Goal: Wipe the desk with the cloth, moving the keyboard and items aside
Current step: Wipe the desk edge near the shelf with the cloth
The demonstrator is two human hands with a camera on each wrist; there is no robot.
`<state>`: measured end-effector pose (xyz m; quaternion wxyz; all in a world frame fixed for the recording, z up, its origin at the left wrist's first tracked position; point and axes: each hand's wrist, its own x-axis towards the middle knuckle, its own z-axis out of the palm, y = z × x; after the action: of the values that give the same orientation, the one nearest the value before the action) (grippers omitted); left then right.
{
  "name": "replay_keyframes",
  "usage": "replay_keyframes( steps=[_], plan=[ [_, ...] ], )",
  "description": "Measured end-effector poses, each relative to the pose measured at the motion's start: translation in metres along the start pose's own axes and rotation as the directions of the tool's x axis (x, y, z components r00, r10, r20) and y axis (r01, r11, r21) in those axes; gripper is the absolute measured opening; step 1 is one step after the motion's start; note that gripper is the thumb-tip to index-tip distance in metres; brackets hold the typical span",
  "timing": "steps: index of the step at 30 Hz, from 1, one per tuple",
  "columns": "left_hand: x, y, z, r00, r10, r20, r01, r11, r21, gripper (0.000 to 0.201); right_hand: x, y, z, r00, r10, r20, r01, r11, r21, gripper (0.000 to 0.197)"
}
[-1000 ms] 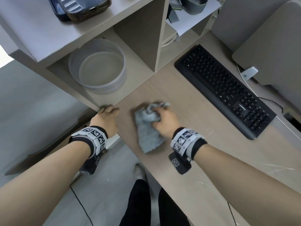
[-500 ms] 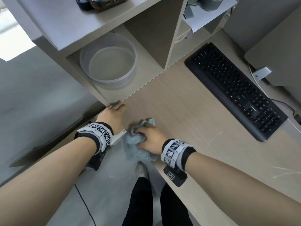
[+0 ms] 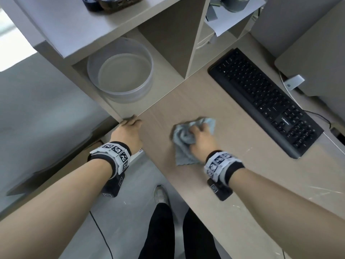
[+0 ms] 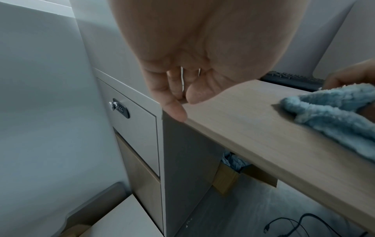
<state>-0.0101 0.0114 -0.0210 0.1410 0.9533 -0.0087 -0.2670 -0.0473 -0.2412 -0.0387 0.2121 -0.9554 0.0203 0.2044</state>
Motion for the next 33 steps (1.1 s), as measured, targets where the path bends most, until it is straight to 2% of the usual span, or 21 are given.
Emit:
replay_keyframes(
  steps=[2, 5, 8, 10, 11, 14, 15, 17, 19, 21, 23, 25, 26, 29, 31, 33],
  plan=[
    [0.000, -0.001, 0.001, 1.000, 0.006, 0.002, -0.006, 1.000, 0.004, 0.073, -0.008, -0.026, 0.014, 0.990, -0.098, 0.102, 0.092, 0.994, 0.062, 0.048],
    [-0.003, -0.006, 0.003, 1.000, 0.028, 0.014, -0.028, 1.000, 0.009, 0.075, 0.004, -0.037, 0.009, 0.978, -0.133, 0.159, 0.106, 0.980, 0.171, 0.041],
    [-0.011, -0.013, 0.004, 0.997, 0.071, 0.011, -0.070, 0.997, -0.041, 0.076, 0.031, -0.023, -0.021, 1.000, -0.021, 0.021, 0.017, 0.985, 0.173, 0.047],
    [-0.017, -0.020, 0.007, 0.996, 0.091, -0.013, -0.092, 0.993, -0.070, 0.076, 0.051, -0.013, -0.038, 0.993, 0.065, -0.100, -0.048, 0.985, 0.163, 0.052],
    [-0.019, -0.023, 0.008, 0.997, 0.080, -0.024, -0.082, 0.994, -0.076, 0.077, 0.060, -0.013, -0.044, 0.989, 0.086, -0.118, -0.066, 0.985, 0.161, 0.055],
    [-0.023, -0.036, 0.010, 0.998, 0.042, -0.041, -0.045, 0.996, -0.073, 0.079, 0.079, -0.036, -0.042, 0.997, 0.074, 0.026, -0.074, 0.997, 0.011, 0.068],
    [-0.023, -0.037, 0.010, 0.998, 0.046, -0.035, -0.048, 0.996, -0.071, 0.079, 0.078, -0.050, -0.036, 0.996, 0.038, 0.076, -0.034, 0.998, -0.052, 0.071],
    [-0.022, -0.037, 0.008, 0.999, 0.046, -0.026, -0.048, 0.995, -0.086, 0.079, 0.068, -0.083, -0.009, 0.975, -0.121, 0.186, 0.143, 0.984, -0.109, 0.072],
    [-0.022, -0.034, 0.006, 0.999, 0.031, -0.035, -0.034, 0.994, -0.106, 0.075, 0.047, -0.113, 0.025, 0.911, -0.300, 0.284, 0.357, 0.917, -0.178, 0.068],
    [-0.023, -0.033, 0.006, 0.999, 0.025, -0.048, -0.030, 0.994, -0.106, 0.068, 0.027, -0.129, 0.045, 0.879, -0.339, 0.335, 0.429, 0.870, -0.244, 0.068],
    [-0.025, -0.034, 0.006, 0.999, 0.023, -0.038, -0.027, 0.994, -0.107, 0.058, 0.017, -0.125, 0.046, 0.883, -0.323, 0.341, 0.391, 0.907, -0.154, 0.070],
    [-0.028, -0.034, 0.006, 1.000, 0.016, -0.017, -0.018, 0.992, -0.127, 0.051, 0.011, -0.106, 0.030, 0.879, -0.354, 0.318, 0.370, 0.929, 0.012, 0.061],
    [-0.028, -0.032, 0.006, 1.000, 0.012, -0.010, -0.013, 0.991, -0.133, 0.051, 0.010, -0.090, 0.022, 0.896, -0.337, 0.290, 0.332, 0.941, 0.068, 0.058],
    [-0.030, -0.019, 0.008, 1.000, -0.013, -0.012, 0.011, 0.993, -0.114, 0.054, 0.009, -0.035, -0.012, 0.994, -0.095, 0.062, 0.087, 0.989, 0.122, 0.060],
    [-0.031, -0.008, 0.011, 1.000, -0.021, -0.015, 0.020, 0.996, -0.085, 0.056, 0.007, 0.006, -0.035, 0.996, 0.067, -0.052, -0.062, 0.992, 0.106, 0.060],
    [-0.034, -0.001, 0.016, 1.000, -0.010, -0.024, 0.009, 0.999, -0.052, 0.058, 0.000, 0.037, -0.047, 0.986, 0.161, -0.051, -0.158, 0.985, 0.067, 0.062]
  ],
)
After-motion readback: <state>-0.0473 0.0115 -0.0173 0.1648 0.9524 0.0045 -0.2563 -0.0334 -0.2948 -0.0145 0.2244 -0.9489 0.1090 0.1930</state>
